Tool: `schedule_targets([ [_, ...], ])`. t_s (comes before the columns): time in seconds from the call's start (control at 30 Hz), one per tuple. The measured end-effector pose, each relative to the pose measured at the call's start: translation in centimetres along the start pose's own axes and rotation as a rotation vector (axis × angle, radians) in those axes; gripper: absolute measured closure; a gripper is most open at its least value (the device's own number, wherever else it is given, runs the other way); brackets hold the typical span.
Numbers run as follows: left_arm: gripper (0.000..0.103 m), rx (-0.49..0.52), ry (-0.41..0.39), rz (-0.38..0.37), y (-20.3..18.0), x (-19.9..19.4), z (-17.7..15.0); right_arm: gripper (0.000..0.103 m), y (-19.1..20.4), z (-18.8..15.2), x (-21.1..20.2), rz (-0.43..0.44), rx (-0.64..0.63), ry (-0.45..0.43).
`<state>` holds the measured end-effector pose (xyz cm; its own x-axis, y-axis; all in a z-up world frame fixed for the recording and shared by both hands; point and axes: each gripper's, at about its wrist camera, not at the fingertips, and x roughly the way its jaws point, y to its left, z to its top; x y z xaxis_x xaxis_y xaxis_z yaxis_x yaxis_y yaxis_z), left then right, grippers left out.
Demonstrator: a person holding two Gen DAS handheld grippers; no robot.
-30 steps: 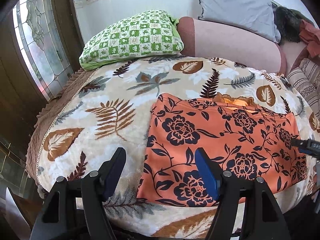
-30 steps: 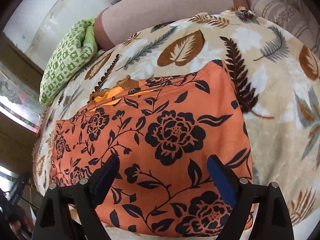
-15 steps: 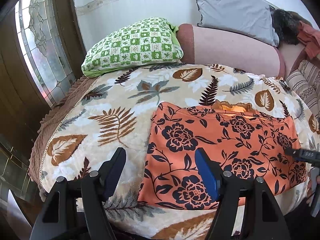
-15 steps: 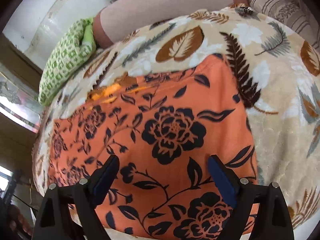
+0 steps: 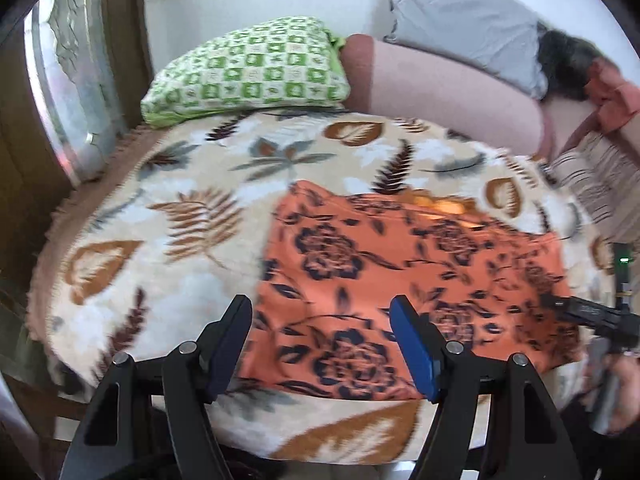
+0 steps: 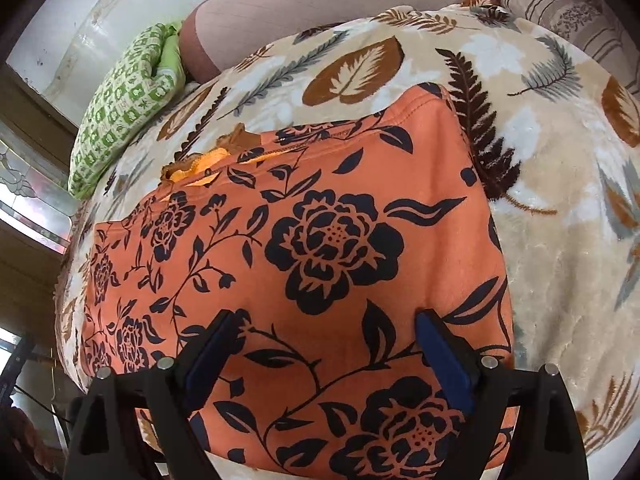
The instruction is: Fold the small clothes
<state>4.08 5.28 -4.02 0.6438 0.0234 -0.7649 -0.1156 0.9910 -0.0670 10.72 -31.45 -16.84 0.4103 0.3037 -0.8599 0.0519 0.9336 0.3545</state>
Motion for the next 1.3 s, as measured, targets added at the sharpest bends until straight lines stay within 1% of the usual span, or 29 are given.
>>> schedule_targets([
  [0.1, 0.031, 0.018, 0.000, -0.015, -0.7, 0.2, -0.5, 0.011, -0.1, 0.1, 0.1, 0.001, -0.001, 0.003],
  [0.2, 0.031, 0.004, 0.003, -0.046, -0.9, 0.3, -0.7, 0.011, 0.0, 0.1, 0.1, -0.002, -0.004, 0.003],
  [0.27, 0.031, 0.000, 0.002, -0.054, -0.9, 0.4, -0.8, 0.010, 0.0, 0.1, 0.1, -0.002, -0.002, 0.002],
  [0.43, 0.031, -0.004, 0.006, -0.054, -0.7, 0.7, -0.9, 0.010, 0.3, 0.2, 0.3, -0.013, -0.009, 0.008],
  [0.47, 0.031, 0.000, 0.008, -0.047, -0.7, 0.9, -0.9, 0.010, 0.3, 0.2, 0.2, -0.013, -0.007, 0.009],
  [0.53, 0.031, 0.020, 0.015, -0.010, -0.8, 1.3, -1.1, 0.010, 0.2, 0.3, -0.8, 0.008, 0.020, -0.019],
  [0.63, 0.030, 0.059, 0.032, 0.073, -0.9, 2.6, -1.4, 0.010, -0.8, -0.3, -4.0, 0.094, 0.097, -0.071],
  [0.67, 0.030, 0.071, 0.040, 0.097, -1.1, 3.2, -1.6, 0.010, -1.6, -0.9, -5.1, 0.140, 0.152, -0.084],
  [0.7, 0.030, 0.079, 0.045, 0.105, -1.1, 3.7, -1.8, 0.010, -2.7, -2.0, -6.0, 0.190, 0.224, -0.091],
  [0.77, 0.030, 0.100, 0.067, 0.121, -1.6, 4.8, -2.0, 0.010, -4.3, -4.4, -6.6, 0.274, 0.354, -0.071],
  [0.8, 0.030, 0.118, 0.078, 0.123, -2.0, 5.5, -2.2, 0.010, -4.9, -5.8, -6.3, 0.316, 0.401, -0.042],
  [0.83, 0.030, 0.137, 0.081, 0.122, -2.5, 5.9, -2.3, 0.010, -5.5, -7.1, -5.7, 0.336, 0.442, -0.010],
  [0.9, 0.030, 0.174, 0.086, 0.122, -3.4, 6.6, -2.5, 0.010, -6.1, -8.5, -4.7, 0.361, 0.503, 0.018],
  [0.97, 0.030, 0.200, 0.086, 0.114, -4.2, 6.8, -2.7, 0.010, -6.8, -9.1, -3.9, 0.361, 0.559, 0.022],
  [1.07, 0.030, 0.201, 0.085, 0.108, -4.4, 6.8, -2.8, 0.010, -7.9, -9.3, -3.2, 0.370, 0.643, -0.010],
  [1.17, 0.030, 0.181, 0.072, 0.109, -4.3, 6.8, -2.5, 0.010, -8.8, -8.6, -3.1, 0.435, 0.678, -0.084],
  [1.27, 0.030, 0.165, 0.063, 0.108, -4.6, 7.2, -2.2, 0.011, -9.7, -8.2, -2.0, 0.458, 0.753, -0.102],
  [1.3, 0.030, 0.165, 0.062, 0.106, -4.9, 7.3, -2.2, 0.011, -9.6, -8.2, -2.0, 0.467, 0.764, -0.125],
])
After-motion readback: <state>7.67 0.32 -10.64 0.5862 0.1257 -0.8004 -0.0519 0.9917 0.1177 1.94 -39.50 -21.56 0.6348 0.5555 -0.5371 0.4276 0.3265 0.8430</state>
